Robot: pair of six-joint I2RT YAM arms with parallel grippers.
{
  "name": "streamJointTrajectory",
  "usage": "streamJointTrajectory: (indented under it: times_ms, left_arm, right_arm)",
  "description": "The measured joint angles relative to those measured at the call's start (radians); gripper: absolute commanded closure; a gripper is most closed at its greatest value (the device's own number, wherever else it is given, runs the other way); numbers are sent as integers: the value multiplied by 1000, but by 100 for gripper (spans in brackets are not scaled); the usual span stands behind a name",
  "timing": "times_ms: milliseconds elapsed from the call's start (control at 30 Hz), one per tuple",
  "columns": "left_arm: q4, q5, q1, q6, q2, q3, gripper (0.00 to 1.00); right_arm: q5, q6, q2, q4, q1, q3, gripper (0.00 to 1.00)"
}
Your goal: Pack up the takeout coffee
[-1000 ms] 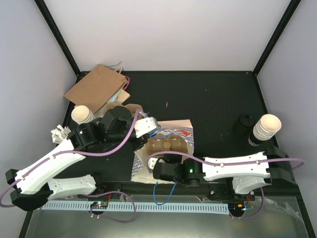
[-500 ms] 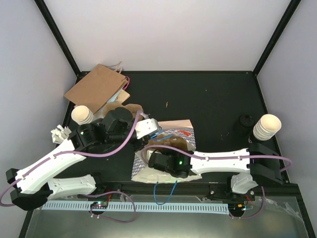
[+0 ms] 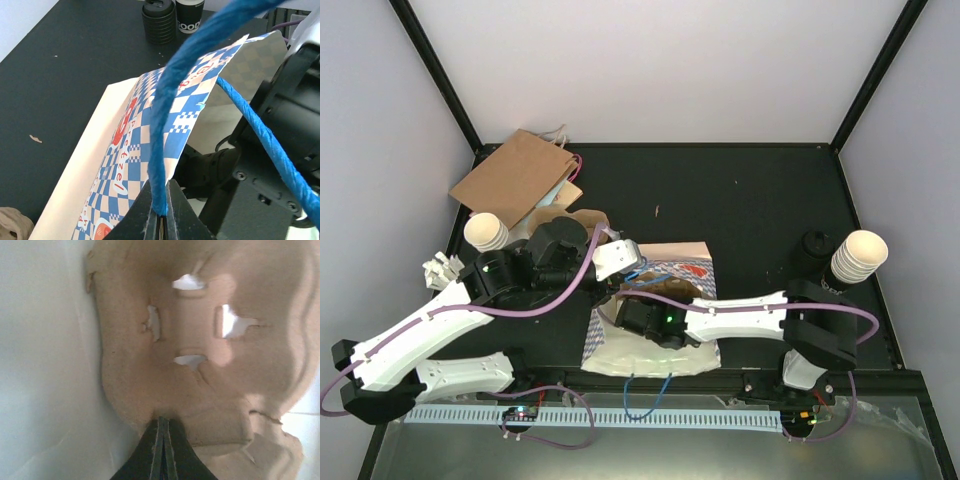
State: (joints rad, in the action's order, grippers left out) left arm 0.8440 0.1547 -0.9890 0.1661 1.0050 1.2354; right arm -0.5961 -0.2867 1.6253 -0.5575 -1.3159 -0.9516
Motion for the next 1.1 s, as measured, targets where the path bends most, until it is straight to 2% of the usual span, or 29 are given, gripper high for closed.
streamJointTrajectory:
  times_ms: [233, 700, 1100]
  left_arm:
    - [0, 22, 0, -13, -3, 0, 98]
    - [16, 61, 0, -31, 12, 13, 99]
    - [16, 48, 0, -46, 37, 33, 98]
  right_arm:
    - [3, -11, 77, 35, 34, 0, 99]
    - [-8, -51, 77, 26, 51, -15, 99]
    - [-1, -42, -73, -72, 16, -40, 99]
